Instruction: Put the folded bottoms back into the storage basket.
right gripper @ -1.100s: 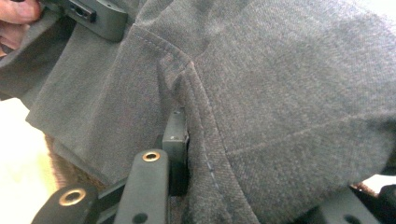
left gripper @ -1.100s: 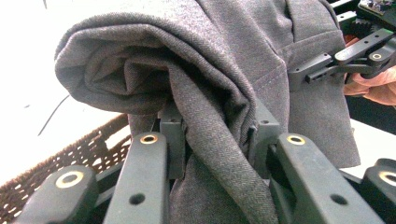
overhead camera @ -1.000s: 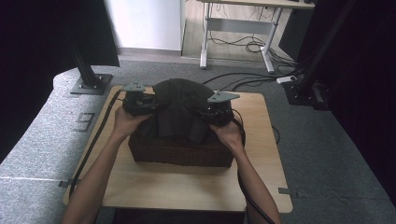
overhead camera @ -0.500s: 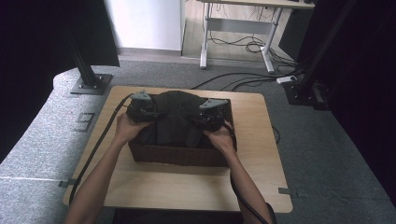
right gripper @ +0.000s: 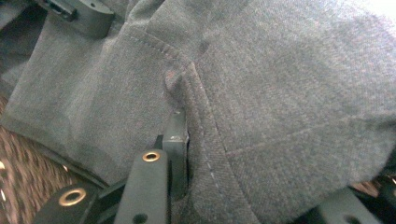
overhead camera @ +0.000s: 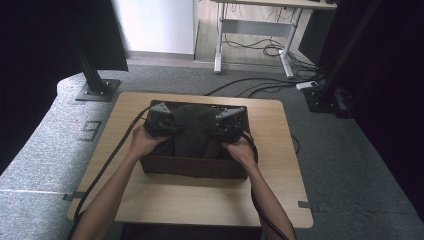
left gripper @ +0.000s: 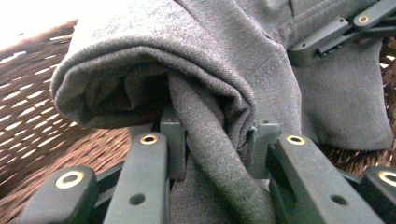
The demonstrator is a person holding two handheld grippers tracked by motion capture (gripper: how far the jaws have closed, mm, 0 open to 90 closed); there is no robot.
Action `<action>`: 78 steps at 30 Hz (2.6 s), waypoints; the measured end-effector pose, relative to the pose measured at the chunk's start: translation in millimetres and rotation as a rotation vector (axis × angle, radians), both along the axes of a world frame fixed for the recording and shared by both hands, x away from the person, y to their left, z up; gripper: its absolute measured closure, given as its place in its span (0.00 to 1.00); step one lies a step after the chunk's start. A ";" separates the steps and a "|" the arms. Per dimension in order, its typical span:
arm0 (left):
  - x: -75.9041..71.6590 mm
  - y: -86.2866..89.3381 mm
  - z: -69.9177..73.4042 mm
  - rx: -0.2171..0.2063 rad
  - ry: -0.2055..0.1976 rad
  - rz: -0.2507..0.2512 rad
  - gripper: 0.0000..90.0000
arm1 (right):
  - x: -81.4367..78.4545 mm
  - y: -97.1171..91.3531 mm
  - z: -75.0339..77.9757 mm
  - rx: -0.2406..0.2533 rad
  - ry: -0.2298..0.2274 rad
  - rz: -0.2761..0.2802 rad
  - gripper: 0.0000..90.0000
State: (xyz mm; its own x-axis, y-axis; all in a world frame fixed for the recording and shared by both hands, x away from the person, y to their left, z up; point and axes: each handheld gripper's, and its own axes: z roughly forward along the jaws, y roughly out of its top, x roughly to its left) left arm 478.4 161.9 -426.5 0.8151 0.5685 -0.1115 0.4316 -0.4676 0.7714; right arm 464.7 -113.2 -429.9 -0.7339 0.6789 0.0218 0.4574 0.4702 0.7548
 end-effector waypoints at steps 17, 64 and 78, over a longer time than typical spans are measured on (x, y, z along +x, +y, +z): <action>-0.2 7.3 -4.7 0.136 0.070 0.043 0.74 | 10.3 21.1 -6.6 -0.047 0.082 0.007 0.70; -25.1 60.1 21.7 0.212 -0.055 0.314 0.31 | -16.8 -66.8 24.7 -0.044 -0.029 -0.251 0.30; -62.5 81.3 20.3 0.147 -0.068 0.255 0.24 | -50.2 -100.1 21.8 0.008 -0.050 -0.251 0.22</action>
